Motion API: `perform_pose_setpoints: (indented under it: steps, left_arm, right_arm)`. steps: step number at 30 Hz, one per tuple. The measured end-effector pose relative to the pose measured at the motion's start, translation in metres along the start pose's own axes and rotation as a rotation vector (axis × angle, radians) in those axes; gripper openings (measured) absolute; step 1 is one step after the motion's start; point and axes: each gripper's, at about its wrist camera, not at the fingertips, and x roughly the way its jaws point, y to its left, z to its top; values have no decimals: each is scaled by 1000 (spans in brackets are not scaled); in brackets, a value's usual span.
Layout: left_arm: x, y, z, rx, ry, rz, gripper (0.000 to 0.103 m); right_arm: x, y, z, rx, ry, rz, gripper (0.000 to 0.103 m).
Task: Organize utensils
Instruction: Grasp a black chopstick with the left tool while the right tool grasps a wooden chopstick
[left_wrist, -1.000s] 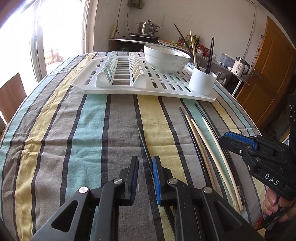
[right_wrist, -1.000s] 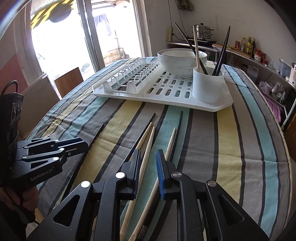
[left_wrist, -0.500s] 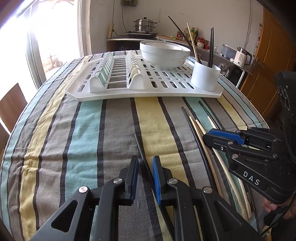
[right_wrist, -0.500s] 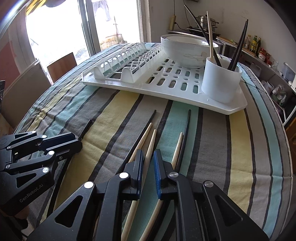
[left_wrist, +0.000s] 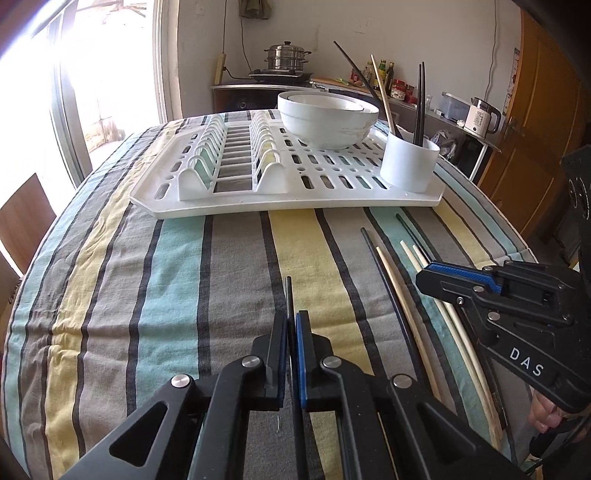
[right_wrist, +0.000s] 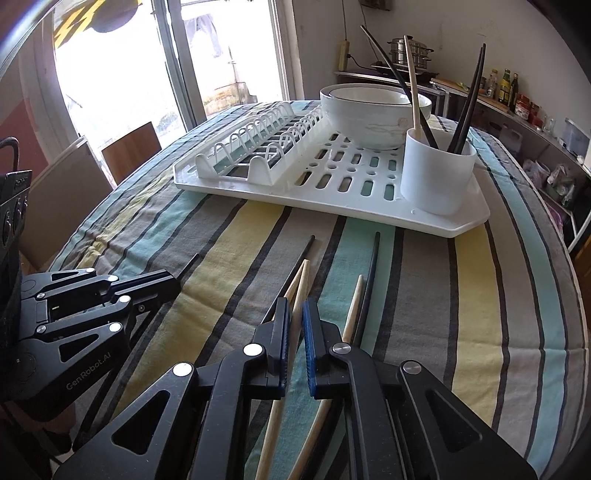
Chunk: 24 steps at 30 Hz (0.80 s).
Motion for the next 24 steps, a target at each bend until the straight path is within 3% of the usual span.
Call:
perform_pose_setpoints:
  steps: [13, 24]
  left_arm:
    - [-58, 1, 34, 1, -144, -96, 4]
    - [-96, 1, 52, 5, -229, -124, 4]
  right_arm:
    - [-52, -9, 17, 56, -152, 60, 7]
    - [-86, -13, 24, 63, -238, 57, 6]
